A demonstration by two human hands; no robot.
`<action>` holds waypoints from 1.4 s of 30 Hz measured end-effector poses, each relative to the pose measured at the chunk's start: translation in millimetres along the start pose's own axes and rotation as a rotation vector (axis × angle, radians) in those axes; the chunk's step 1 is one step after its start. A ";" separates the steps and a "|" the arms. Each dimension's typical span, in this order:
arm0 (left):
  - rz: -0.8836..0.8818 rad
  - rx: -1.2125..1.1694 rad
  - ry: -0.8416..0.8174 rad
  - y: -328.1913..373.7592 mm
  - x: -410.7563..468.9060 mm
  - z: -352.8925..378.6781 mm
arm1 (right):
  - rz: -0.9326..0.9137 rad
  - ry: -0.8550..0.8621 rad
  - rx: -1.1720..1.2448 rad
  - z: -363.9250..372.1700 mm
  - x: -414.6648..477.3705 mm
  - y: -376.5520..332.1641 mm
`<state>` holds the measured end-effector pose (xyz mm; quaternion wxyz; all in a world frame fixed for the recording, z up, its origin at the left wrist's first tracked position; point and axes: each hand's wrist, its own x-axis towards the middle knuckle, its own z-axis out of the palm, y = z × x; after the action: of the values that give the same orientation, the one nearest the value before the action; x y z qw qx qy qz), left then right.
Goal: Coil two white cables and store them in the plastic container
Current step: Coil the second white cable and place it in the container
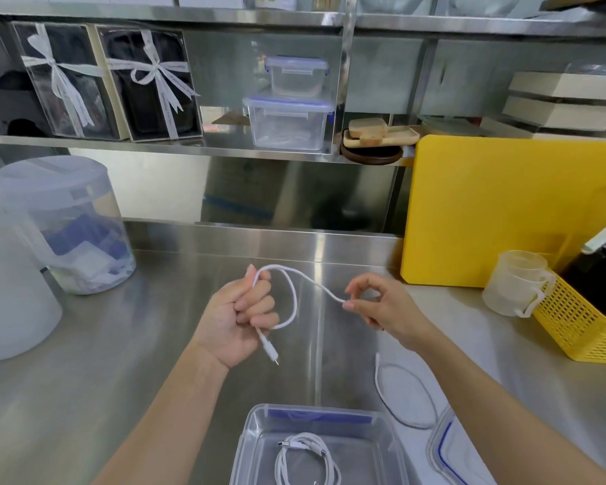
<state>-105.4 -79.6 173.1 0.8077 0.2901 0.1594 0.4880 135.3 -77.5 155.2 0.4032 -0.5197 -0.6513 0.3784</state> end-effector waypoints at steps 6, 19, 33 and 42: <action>0.122 -0.299 0.002 16.0 3.5 -6.8 | -0.150 0.099 -0.277 4.5 -7.2 5.4; -0.053 0.496 0.223 -31.5 2.5 8.3 | -0.631 -0.191 -0.667 29.3 -23.7 -47.8; -0.222 0.576 -0.051 -32.1 -11.8 28.2 | -0.340 -0.040 -0.376 -2.1 -13.0 -50.8; -0.178 0.313 -0.217 -6.2 -30.6 28.8 | -0.279 0.086 -0.257 -23.9 -18.0 -45.3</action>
<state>-100.0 -117.8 191.0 0.8050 0.4477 0.1705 0.3499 142.8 -101.3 203.4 0.4095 -0.4875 -0.7420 0.2100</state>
